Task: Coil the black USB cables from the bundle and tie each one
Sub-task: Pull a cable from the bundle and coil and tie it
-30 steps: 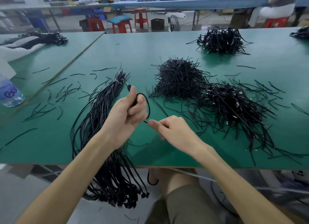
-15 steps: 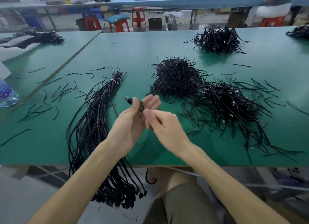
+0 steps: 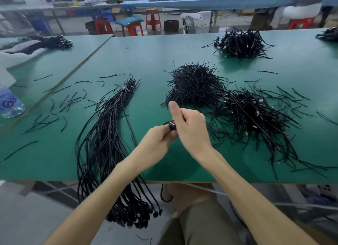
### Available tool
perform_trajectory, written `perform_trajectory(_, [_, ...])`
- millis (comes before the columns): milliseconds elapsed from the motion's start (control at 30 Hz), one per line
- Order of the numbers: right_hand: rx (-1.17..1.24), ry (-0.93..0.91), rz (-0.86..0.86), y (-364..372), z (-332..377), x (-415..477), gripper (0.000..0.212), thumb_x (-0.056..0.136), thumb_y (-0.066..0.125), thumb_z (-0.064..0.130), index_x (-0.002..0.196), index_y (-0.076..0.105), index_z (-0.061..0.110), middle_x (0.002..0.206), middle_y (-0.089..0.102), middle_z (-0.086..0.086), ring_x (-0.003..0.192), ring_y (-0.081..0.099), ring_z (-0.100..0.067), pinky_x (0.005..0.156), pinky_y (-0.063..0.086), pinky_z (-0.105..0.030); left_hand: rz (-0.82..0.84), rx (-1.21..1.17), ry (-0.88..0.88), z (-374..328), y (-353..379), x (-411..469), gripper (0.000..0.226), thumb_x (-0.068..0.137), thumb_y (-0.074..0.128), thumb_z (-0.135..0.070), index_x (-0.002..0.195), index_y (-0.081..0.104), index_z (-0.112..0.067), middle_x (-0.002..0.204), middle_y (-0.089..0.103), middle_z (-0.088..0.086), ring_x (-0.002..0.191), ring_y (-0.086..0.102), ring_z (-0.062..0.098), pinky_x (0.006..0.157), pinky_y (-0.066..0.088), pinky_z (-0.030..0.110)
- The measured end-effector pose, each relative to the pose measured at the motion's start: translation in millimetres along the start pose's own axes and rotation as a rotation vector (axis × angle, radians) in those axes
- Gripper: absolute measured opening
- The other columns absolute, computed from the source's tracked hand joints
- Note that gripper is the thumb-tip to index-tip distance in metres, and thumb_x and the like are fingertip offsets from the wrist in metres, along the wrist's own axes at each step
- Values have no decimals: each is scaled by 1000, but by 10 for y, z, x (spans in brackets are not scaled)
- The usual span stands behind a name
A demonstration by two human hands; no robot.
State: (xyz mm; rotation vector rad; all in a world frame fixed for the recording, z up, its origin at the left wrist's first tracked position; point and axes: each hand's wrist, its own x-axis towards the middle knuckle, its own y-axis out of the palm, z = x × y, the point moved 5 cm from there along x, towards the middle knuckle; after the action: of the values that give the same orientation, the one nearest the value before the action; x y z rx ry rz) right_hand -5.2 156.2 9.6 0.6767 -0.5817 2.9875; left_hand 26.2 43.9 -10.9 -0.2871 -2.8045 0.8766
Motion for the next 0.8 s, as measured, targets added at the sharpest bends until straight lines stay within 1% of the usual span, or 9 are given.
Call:
perform_trajectory(100, [13,-57,-8,-79,32,-42,63,106,45,47,55,42,10,48,45,-2,49,36,-13,52,35,-35,-117,-316,-4,62,-34,4,21,105,50,-18,100,70,-21,87,73,-21,83,61,-8,82,47,17])
perform_trajectory(167, [21,-81,12,-91,28,-107,63,107,43,46,64,56,1,53,49,-6,52,42,-21,54,37,-39,-155,-546,-61,158,-82,28,27,103,50,-29,117,70,-17,111,76,-9,110,66,2,102,49,26])
perform_trajectory(233, [37,-91,42,-45,37,-202,61,108,43,44,63,50,3,52,42,-7,50,34,-20,49,30,-37,-95,-775,-37,183,-103,44,42,105,45,-30,138,58,-8,136,67,4,131,59,16,114,43,30])
perform_trajectory(333, [144,-22,20,-14,29,-246,59,108,45,41,57,38,13,50,31,3,51,25,-10,49,22,-27,53,-909,43,129,-123,58,46,111,35,-25,147,47,-1,150,55,12,141,49,25,115,40,31])
perform_trajectory(433, [215,28,5,-19,2,-227,57,107,46,40,55,41,19,51,32,5,53,27,-10,52,24,-28,96,-976,28,124,-145,68,48,112,30,-28,146,48,0,150,54,14,140,50,29,110,44,32])
perform_trajectory(533, [72,-75,82,33,29,-300,57,107,49,37,56,35,16,47,32,3,47,26,-11,47,23,-30,101,-1038,8,109,-108,62,49,113,30,-32,148,47,-2,151,53,11,142,48,27,111,44,30])
perform_trajectory(633, [-39,-68,167,105,-53,-377,52,107,46,40,63,46,13,52,46,0,47,39,-19,50,36,-42,64,-1134,-63,136,-39,54,48,111,35,-35,144,51,-4,146,59,8,138,53,25,105,51,33])
perform_trajectory(733, [-90,-39,245,141,-127,-429,41,107,43,43,75,52,18,62,53,0,53,45,-18,55,41,-41,6,-1244,-183,186,10,51,37,105,46,-36,124,63,-9,112,72,-2,118,67,20,99,53,36])
perform_trajectory(800, [-88,-20,253,145,-135,-444,40,107,43,44,78,56,19,66,58,2,57,50,-16,59,44,-38,-48,-1248,-202,206,25,40,27,102,50,-36,110,64,-15,92,67,-7,109,70,20,99,45,38])
